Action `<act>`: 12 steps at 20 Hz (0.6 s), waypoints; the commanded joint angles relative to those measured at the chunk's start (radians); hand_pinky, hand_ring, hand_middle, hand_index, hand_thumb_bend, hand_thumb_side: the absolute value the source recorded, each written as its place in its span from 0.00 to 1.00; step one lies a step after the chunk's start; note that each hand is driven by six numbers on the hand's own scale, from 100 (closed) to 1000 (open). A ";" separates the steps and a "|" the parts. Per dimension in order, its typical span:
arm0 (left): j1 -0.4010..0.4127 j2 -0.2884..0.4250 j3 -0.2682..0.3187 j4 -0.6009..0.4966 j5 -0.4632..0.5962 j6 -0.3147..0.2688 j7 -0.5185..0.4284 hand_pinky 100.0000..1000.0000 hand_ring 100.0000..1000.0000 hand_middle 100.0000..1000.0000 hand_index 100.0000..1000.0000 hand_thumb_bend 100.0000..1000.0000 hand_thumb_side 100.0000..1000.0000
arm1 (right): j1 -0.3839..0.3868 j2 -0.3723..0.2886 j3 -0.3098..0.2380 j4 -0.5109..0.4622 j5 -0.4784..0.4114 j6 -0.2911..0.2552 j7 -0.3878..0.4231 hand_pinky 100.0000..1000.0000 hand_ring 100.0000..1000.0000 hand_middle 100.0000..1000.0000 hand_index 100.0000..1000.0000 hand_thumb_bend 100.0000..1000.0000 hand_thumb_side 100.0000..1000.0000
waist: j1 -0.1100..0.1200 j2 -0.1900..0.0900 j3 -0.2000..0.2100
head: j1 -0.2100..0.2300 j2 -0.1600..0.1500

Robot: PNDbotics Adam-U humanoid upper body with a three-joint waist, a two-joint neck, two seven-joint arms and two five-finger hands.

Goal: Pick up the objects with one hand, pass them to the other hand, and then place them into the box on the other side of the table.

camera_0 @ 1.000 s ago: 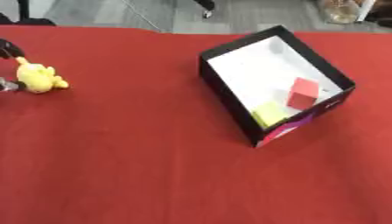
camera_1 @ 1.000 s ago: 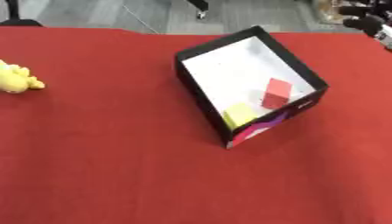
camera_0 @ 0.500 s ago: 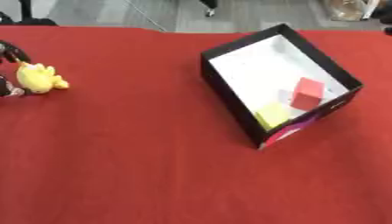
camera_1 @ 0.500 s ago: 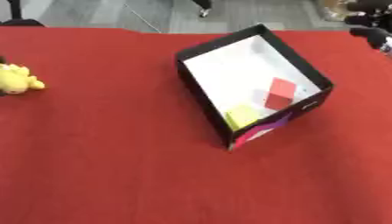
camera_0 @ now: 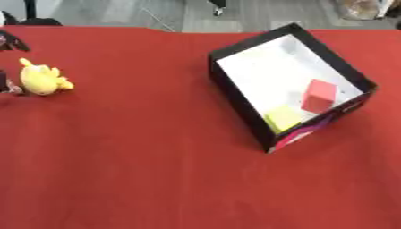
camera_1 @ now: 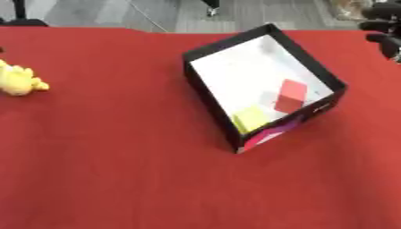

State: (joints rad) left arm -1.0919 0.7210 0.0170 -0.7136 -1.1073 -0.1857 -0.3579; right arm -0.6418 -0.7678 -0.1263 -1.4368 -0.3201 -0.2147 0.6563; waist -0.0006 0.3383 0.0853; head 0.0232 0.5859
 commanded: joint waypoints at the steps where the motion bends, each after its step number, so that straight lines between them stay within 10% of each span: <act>1: -0.023 0.040 0.005 -0.004 -0.060 0.015 0.024 0.79 0.87 0.82 0.81 0.61 0.00 | -0.010 -0.020 -0.005 -0.018 0.013 -0.012 -0.005 1.00 1.00 1.00 1.00 0.00 0.30 | 0.015 -0.003 -0.003 | 0.007 -0.013; 12: -0.018 0.016 0.028 0.033 -0.167 0.007 0.018 0.81 0.88 0.81 0.80 0.54 0.00 | -0.009 -0.004 0.001 -0.021 0.061 -0.033 -0.023 1.00 1.00 1.00 1.00 0.00 0.29 | 0.017 0.014 -0.013 | 0.019 -0.014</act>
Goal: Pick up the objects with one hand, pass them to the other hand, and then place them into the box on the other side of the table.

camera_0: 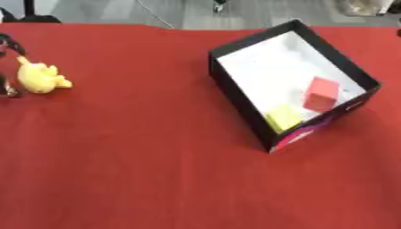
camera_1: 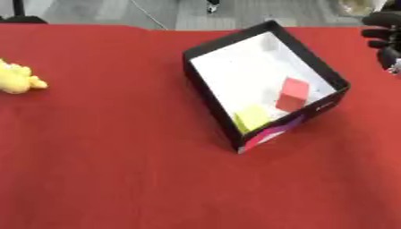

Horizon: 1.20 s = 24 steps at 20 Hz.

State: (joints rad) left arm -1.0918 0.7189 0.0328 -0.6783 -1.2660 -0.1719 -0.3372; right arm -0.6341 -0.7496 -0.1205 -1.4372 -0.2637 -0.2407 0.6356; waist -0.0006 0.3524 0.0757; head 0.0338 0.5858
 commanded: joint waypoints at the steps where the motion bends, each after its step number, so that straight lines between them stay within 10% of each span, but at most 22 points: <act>1: -0.018 0.016 0.014 0.000 -0.007 -0.010 -0.002 0.81 0.87 0.81 0.80 0.53 0.00 | -0.017 -0.021 -0.004 -0.021 0.006 -0.008 -0.003 1.00 1.00 1.00 1.00 0.00 0.29 | 0.017 0.001 -0.006 | 0.012 -0.016; 16: -0.019 0.008 0.014 0.012 0.006 -0.029 -0.012 0.79 0.82 0.70 0.70 0.40 0.00 | -0.012 -0.018 -0.008 -0.014 0.024 -0.015 -0.007 1.00 1.00 1.00 1.00 0.00 0.29 | 0.021 0.004 -0.015 | 0.020 -0.016; 17: -0.023 0.008 0.016 0.012 0.010 -0.028 -0.012 0.73 0.69 0.50 0.57 0.21 0.00 | -0.008 -0.019 -0.008 -0.011 0.023 -0.015 -0.009 1.00 1.00 1.00 1.00 0.00 0.29 | 0.019 -0.004 -0.011 | 0.018 -0.011; 24: -0.026 0.004 0.014 0.007 0.081 -0.012 0.023 0.69 0.62 0.42 0.48 0.15 0.00 | 0.004 -0.024 -0.008 0.001 -0.003 -0.016 -0.013 1.00 1.00 1.00 1.00 0.00 0.28 | 0.007 -0.035 0.000 | 0.004 0.005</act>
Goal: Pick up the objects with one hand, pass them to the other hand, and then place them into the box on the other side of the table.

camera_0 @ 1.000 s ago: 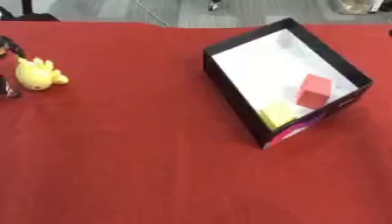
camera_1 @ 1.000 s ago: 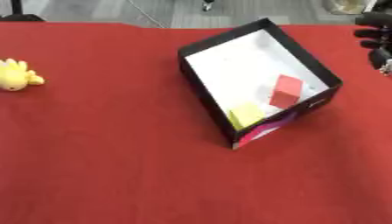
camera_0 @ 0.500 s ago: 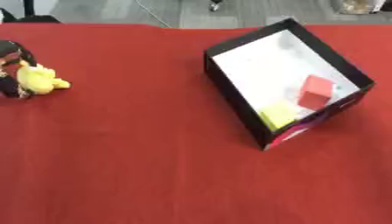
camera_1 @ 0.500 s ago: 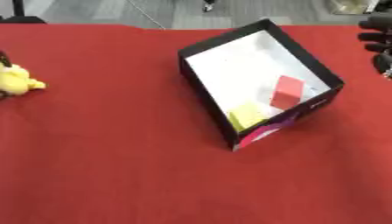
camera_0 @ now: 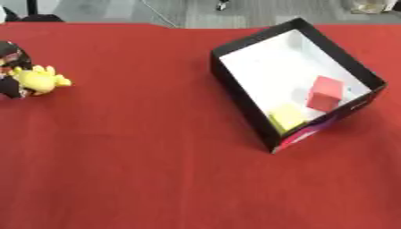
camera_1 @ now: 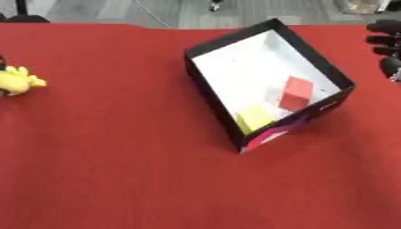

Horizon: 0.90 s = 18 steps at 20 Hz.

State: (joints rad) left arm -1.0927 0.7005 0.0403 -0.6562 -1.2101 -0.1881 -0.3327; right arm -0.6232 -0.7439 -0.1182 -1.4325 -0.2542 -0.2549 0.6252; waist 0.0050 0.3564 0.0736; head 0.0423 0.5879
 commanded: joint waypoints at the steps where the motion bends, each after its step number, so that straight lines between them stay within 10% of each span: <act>1: -0.025 0.022 0.004 -0.018 0.034 0.003 0.027 0.69 0.62 0.42 0.48 0.15 0.00 | -0.006 -0.030 -0.010 -0.002 -0.015 -0.002 -0.002 1.00 1.00 1.00 1.00 0.00 0.28 | 0.001 -0.043 0.003 | -0.005 0.005; 18: 0.044 0.043 -0.036 -0.176 0.262 -0.087 0.168 0.70 0.57 0.45 0.52 0.00 0.00 | 0.002 -0.049 -0.026 -0.011 -0.088 0.009 -0.015 1.00 1.00 1.00 1.00 0.00 0.27 | -0.017 -0.073 0.019 | -0.023 0.012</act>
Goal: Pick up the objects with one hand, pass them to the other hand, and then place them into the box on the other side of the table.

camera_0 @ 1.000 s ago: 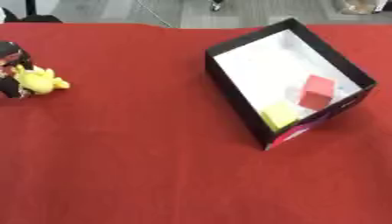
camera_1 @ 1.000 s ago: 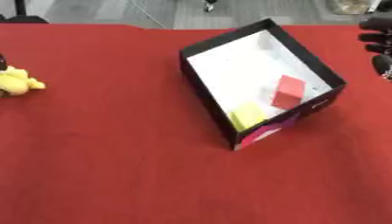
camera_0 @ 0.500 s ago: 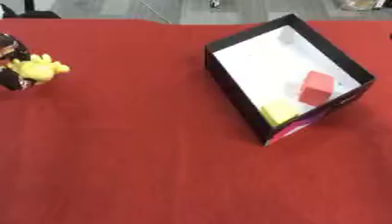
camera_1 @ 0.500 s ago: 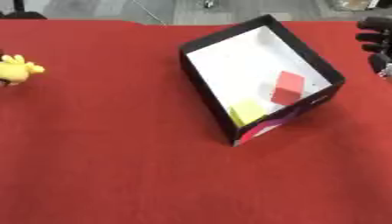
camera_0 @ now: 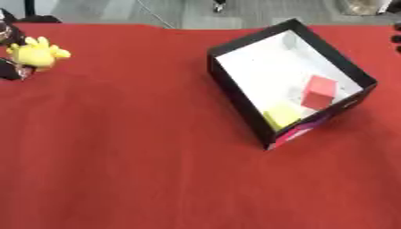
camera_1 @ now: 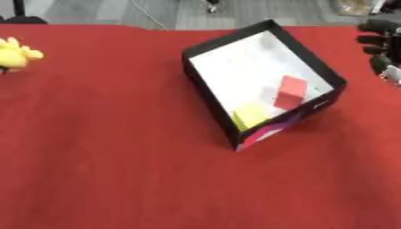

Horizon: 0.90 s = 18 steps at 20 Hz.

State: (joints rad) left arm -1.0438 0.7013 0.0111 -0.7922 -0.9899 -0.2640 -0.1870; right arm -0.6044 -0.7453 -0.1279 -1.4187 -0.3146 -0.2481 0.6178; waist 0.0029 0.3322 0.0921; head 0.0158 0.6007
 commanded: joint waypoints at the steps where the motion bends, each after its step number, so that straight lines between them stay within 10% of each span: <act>1: 0.001 0.042 -0.011 -0.052 0.060 -0.015 0.026 0.70 0.57 0.45 0.52 0.00 0.00 | -0.017 -0.049 -0.018 -0.028 -0.037 0.004 -0.009 1.00 1.00 1.00 1.00 0.00 0.28 | -0.017 -0.050 0.001 | 0.003 0.001; 18: 0.065 -0.026 -0.080 -0.194 0.242 -0.043 -0.002 0.72 0.55 0.44 0.52 0.00 0.04 | -0.049 -0.062 -0.008 -0.042 -0.148 0.010 0.057 1.00 1.00 1.00 1.00 0.00 0.33 | -0.024 -0.115 0.024 | -0.011 0.036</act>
State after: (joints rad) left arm -0.9657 0.6572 -0.0715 -0.9627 -0.7612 -0.3027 -0.1903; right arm -0.6346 -0.7579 -0.1311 -1.4485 -0.4495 -0.2344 0.6655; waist -0.0125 0.2581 0.1159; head 0.0072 0.6316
